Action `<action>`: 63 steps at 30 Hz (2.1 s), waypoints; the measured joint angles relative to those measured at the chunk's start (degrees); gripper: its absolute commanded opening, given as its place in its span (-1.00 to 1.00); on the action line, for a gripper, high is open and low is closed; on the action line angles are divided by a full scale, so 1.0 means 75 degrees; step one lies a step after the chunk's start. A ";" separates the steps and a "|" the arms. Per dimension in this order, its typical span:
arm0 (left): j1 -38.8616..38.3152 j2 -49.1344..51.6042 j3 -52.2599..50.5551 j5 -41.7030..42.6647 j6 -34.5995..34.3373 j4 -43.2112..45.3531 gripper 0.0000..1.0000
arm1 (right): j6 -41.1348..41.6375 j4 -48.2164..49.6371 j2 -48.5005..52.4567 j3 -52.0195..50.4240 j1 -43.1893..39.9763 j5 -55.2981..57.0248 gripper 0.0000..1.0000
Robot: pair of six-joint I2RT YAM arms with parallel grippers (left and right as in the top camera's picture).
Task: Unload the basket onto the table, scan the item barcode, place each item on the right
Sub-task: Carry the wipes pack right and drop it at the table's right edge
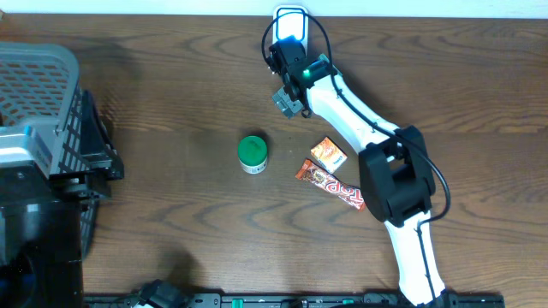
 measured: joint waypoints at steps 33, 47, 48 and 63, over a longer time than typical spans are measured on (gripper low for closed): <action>0.0000 0.0006 0.0000 0.0000 0.0000 0.0017 0.71 | 0.1311 -0.2154 0.0309 0.0283 -0.0726 -0.0137 -0.97; 0.0000 -0.0044 0.0000 0.0000 0.0000 0.0154 0.71 | 0.4010 -0.6079 -0.3509 0.0160 -0.3783 0.2107 -0.97; 0.0000 -0.0058 0.0000 0.0000 0.0000 0.0154 0.71 | 0.4301 -0.6155 -0.3509 0.0146 -0.4173 0.2317 -0.98; 0.0000 -0.0082 0.0000 0.0000 0.0000 0.0210 0.71 | 0.5566 -0.1466 -0.3182 -0.3937 -0.8075 0.2509 -0.04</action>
